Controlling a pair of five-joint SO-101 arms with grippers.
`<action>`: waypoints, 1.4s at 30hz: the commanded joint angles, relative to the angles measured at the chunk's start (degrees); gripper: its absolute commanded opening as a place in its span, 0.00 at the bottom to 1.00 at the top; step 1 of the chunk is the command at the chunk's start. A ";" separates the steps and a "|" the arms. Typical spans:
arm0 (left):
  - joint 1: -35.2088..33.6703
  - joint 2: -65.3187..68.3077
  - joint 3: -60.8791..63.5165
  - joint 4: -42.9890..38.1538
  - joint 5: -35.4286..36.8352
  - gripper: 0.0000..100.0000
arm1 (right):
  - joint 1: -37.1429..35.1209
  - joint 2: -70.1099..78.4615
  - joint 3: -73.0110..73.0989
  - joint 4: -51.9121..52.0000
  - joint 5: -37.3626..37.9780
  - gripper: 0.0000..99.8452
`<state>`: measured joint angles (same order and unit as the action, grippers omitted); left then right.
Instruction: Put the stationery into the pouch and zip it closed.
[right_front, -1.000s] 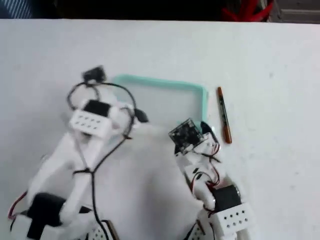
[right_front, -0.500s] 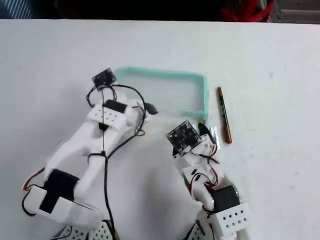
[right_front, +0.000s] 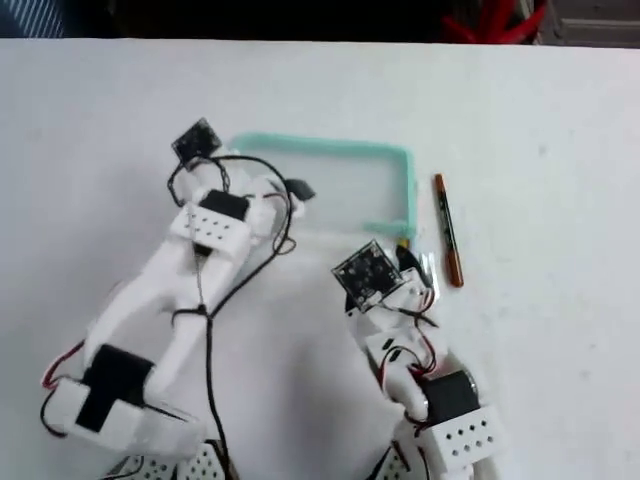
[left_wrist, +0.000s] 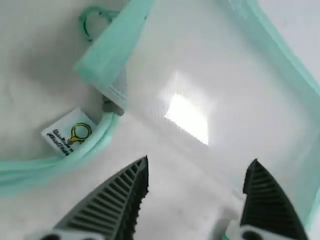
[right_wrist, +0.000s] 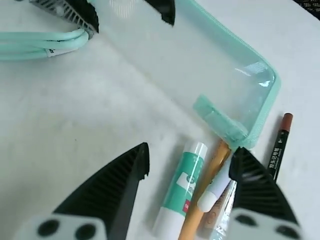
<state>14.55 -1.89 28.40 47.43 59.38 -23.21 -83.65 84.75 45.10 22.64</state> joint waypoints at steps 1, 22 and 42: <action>0.84 4.79 -2.73 -2.37 0.62 0.29 | -0.40 -1.01 -0.44 -0.75 -0.26 0.27; -2.15 20.79 -14.77 -2.37 0.53 0.05 | -0.40 -1.01 -0.44 -0.75 -0.26 0.27; 2.15 -1.63 -12.75 7.74 -10.90 0.02 | -0.40 -1.01 -0.35 -0.75 -0.26 0.27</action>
<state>13.32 8.92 15.03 53.41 54.29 -23.30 -83.65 84.75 45.10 22.64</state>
